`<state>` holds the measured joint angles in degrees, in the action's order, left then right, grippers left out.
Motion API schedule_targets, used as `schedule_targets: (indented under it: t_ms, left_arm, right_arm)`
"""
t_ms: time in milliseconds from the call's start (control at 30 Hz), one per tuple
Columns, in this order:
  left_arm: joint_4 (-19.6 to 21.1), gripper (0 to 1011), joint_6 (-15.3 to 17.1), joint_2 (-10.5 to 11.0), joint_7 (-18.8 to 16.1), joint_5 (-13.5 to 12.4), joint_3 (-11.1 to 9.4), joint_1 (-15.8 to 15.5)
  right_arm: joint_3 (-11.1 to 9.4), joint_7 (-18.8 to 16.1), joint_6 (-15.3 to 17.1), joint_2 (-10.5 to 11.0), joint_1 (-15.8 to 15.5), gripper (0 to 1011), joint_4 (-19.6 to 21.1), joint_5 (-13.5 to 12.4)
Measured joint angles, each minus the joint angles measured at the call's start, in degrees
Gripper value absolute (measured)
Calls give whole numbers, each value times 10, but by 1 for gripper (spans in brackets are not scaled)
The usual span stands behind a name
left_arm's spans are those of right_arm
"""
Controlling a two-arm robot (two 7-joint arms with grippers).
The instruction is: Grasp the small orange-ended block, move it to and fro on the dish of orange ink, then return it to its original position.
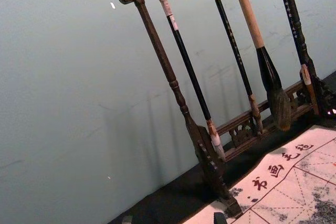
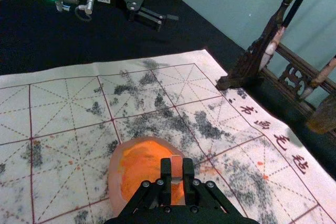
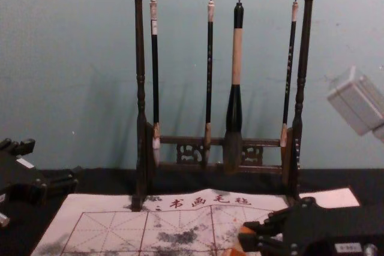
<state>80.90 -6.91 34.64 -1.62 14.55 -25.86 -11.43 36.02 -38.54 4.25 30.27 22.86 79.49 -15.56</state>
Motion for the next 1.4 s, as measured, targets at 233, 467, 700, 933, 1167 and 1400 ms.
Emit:
schedule_targets:
  t_ms: [233,467,700,933,1167,1400]
  left_arm:
    - [0,1001,0,0,0,0,0,0]
    - [0,1001,0,0,0,0,0,0]
    - [0,1001,0,0,0,0,0,0]
    - [0,1001,0,0,0,0,0,0]
    - [0,1002,0,0,0,0,0,0]
    - [0,1001,0,0,0,0,0,0]
  right_arm:
    - [-6,-6,1,16,-15,101,20,-8]
    - [-10,-13,0,32,-31,101,42,-20]
    - [-6,-18,-1,36,-35,100,52,-23]
    - [4,-21,-1,32,-28,100,50,-18]
    - [12,-23,-1,26,-18,101,42,-11]
    - [18,-24,2,13,-1,101,24,-5]
